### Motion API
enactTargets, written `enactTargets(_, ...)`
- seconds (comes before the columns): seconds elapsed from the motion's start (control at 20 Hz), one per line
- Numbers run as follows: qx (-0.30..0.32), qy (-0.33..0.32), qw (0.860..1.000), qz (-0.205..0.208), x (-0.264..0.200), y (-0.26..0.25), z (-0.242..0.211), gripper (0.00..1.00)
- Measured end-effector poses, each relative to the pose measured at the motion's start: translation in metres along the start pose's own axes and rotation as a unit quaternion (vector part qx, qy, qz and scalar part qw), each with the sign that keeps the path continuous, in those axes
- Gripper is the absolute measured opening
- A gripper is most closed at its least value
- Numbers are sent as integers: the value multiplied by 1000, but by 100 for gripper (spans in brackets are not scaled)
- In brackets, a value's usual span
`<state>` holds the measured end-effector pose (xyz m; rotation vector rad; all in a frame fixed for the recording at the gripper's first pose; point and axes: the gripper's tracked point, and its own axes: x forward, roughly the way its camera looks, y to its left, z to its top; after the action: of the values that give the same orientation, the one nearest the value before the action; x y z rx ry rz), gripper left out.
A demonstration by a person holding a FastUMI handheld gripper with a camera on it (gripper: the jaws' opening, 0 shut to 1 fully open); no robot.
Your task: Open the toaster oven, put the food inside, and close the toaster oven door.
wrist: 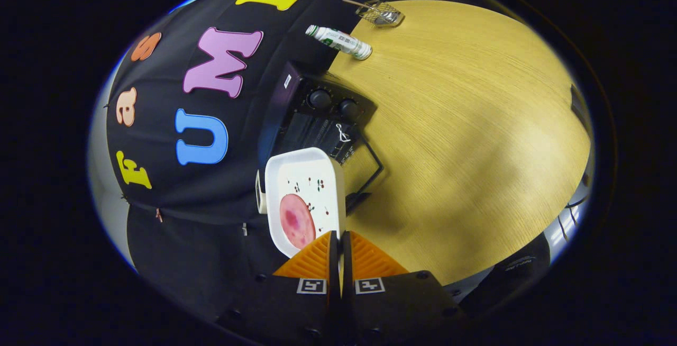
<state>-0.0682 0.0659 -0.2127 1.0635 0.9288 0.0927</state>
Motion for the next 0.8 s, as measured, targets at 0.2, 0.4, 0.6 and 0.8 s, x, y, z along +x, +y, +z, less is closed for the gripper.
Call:
enactTargets(0.2,14,7,1000,-3,40,13,7,5)
enactTargets(0.4,12,15,999,-28,86,9,12,5)
enactTargets(0.6,34,9,999,-36,131,10,22,5)
enactTargets(0.8,48,-11,997,-58,169,7,35,5)
